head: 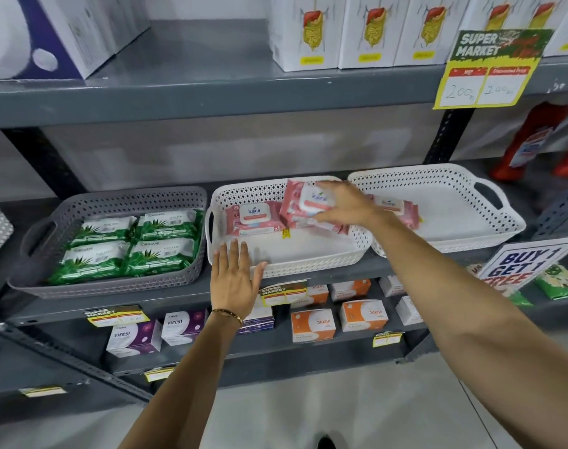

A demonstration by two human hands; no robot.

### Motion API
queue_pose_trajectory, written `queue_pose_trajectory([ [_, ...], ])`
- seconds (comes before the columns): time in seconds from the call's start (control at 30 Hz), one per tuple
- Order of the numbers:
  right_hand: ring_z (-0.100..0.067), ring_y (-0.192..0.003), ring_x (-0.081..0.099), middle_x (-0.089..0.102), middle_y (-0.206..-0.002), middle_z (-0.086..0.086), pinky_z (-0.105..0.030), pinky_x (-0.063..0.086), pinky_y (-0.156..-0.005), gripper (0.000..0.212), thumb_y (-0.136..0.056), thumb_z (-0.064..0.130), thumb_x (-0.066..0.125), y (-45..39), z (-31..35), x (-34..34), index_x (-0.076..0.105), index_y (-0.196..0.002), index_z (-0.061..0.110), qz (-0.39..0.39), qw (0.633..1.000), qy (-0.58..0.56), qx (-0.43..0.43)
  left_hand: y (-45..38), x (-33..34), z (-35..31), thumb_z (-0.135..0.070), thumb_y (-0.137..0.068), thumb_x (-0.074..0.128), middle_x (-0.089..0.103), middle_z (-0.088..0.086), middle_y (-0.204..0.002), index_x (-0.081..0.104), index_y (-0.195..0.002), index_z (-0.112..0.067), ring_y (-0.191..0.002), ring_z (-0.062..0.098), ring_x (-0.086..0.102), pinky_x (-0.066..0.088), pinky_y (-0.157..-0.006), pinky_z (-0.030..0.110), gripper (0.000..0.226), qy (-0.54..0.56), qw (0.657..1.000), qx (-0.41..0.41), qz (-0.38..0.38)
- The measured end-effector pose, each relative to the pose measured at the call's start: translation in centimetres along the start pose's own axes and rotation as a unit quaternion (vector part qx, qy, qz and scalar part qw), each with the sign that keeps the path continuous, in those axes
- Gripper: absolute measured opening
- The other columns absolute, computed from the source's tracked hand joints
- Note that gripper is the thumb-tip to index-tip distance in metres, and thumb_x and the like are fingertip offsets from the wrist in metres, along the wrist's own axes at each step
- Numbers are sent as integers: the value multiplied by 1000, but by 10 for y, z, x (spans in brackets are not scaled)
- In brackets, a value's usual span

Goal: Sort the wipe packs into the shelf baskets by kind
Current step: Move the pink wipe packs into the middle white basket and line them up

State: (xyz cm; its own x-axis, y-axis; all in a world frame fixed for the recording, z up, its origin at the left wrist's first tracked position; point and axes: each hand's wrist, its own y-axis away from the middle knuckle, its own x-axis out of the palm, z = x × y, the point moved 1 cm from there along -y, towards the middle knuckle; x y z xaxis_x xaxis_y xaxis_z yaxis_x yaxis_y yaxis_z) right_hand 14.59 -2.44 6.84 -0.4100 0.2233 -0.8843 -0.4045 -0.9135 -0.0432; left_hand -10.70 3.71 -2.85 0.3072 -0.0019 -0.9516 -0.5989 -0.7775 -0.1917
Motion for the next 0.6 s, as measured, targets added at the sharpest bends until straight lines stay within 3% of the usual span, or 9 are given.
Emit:
queue_pose_trajectory([
  [0.17, -19, -94, 53, 62, -119, -9, -27, 41, -73, 72, -66, 35, 80, -17, 46, 58, 50, -129, 17, 121, 991, 29, -40, 1, -4, 19, -68, -76, -18, 17, 15, -153, 13, -143, -8, -143, 30, 9, -1, -114, 36, 96, -6, 1000, 1, -2],
  [0.37, -29, -126, 44, 44, -140, -11, -40, 39, -102, 84, -70, 36, 77, -27, 63, 91, 37, -141, 16, 139, 986, 69, -56, 0, -4, 23, -65, -78, -16, 17, 15, -153, 11, -143, -7, -143, 28, 8, -2, -115, 35, 92, -11, 1000, 17, -6],
  [0.5, -27, -134, 40, 39, -148, -10, -43, 34, -112, 80, -75, 34, 75, -27, 65, 99, 35, -142, 16, 149, 986, 48, -59, 0, -4, 22, -64, -78, -18, 19, 15, -153, 15, -143, -6, -143, 29, 8, -2, -115, 36, 93, -11, 1000, 24, -9],
  [0.6, -25, -129, 47, 49, -143, -7, -42, 39, -108, 69, -80, 38, 70, -22, 58, 89, 40, -140, 19, 103, 993, -39, -31, -1, -6, 15, -63, -80, -16, 20, 16, -152, 18, -142, -5, -142, 32, 8, -4, -115, 40, 92, -18, 999, 29, -10],
])
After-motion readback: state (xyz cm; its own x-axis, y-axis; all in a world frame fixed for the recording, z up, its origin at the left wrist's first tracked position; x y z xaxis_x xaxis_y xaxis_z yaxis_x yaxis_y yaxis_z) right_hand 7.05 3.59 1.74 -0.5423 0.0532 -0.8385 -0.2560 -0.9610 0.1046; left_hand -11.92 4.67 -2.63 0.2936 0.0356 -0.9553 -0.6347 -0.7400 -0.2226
